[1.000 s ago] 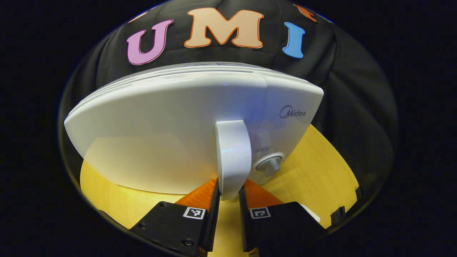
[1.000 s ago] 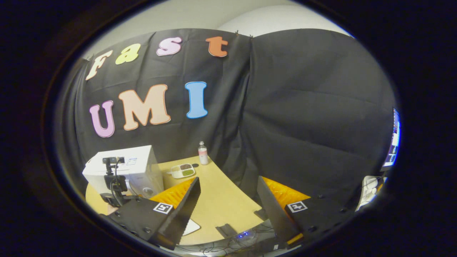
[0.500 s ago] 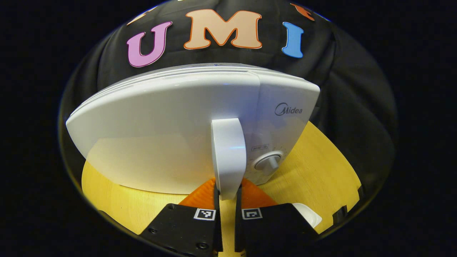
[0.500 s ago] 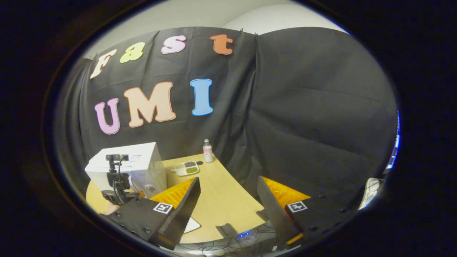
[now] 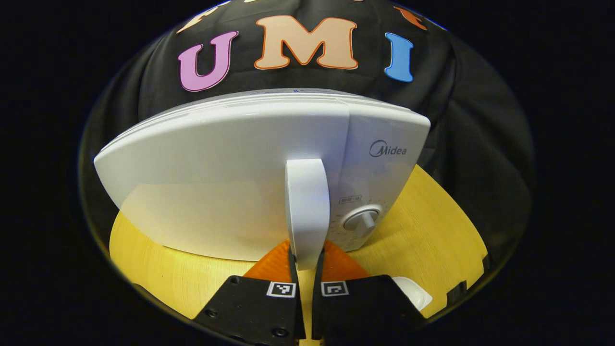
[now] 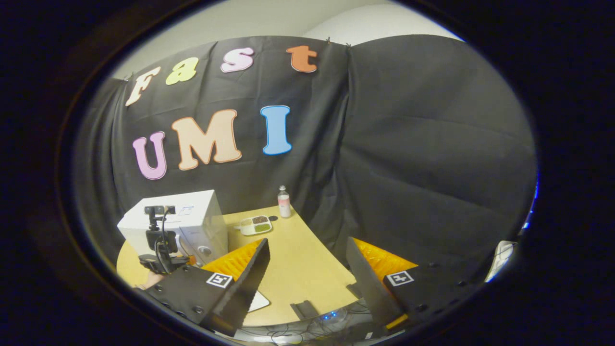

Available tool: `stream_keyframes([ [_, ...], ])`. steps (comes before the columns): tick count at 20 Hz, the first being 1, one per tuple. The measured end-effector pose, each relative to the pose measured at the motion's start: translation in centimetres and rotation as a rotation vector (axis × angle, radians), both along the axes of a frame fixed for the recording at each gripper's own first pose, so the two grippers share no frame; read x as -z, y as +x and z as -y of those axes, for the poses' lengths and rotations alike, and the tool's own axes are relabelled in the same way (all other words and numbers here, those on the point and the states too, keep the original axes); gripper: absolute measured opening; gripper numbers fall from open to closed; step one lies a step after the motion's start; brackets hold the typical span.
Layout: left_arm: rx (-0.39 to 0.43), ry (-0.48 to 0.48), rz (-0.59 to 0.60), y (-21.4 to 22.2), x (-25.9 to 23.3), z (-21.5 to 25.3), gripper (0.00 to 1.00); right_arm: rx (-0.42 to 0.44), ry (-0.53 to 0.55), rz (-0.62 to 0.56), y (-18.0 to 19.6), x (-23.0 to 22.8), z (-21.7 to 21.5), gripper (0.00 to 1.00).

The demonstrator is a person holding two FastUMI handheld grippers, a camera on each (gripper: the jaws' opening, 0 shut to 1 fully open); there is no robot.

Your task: Open the microwave oven with the left hand, put the food in, and close the microwave oven.

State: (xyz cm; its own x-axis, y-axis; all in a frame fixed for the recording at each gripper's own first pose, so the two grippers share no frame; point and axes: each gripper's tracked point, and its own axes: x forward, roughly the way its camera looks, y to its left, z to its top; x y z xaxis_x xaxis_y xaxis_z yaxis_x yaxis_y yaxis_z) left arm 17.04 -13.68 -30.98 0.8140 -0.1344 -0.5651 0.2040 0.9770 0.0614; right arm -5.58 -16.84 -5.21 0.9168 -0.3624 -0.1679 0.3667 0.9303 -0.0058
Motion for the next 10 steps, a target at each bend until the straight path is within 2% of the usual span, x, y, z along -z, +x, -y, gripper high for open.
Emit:
stream_keyframes([
  [2,-0.023,-0.011,0.0,0.0,0.0,0.0,0.04,-0.007,-0.004,-0.001,0.2,0.0,0.0,1.0],
  [6,-0.042,-0.009,-0.008,-0.2,0.0,-0.1,0.04,-0.018,-0.013,-0.015,0.7,0.4,0.0,0.96],
  [7,-0.069,-0.02,-0.032,-1.6,0.2,-0.4,0.04,-0.02,-0.014,-0.019,0.9,0.4,0.1,1.0],
  [8,-0.075,-0.02,-0.019,-2.9,0.1,-0.7,0.04,-0.023,-0.013,-0.02,1.1,0.5,0.1,0.96],
  [10,-0.047,-0.003,0.013,-5.2,0.0,-1.6,0.03,-0.036,0.004,-0.02,1.7,0.5,-0.2,0.96],
])
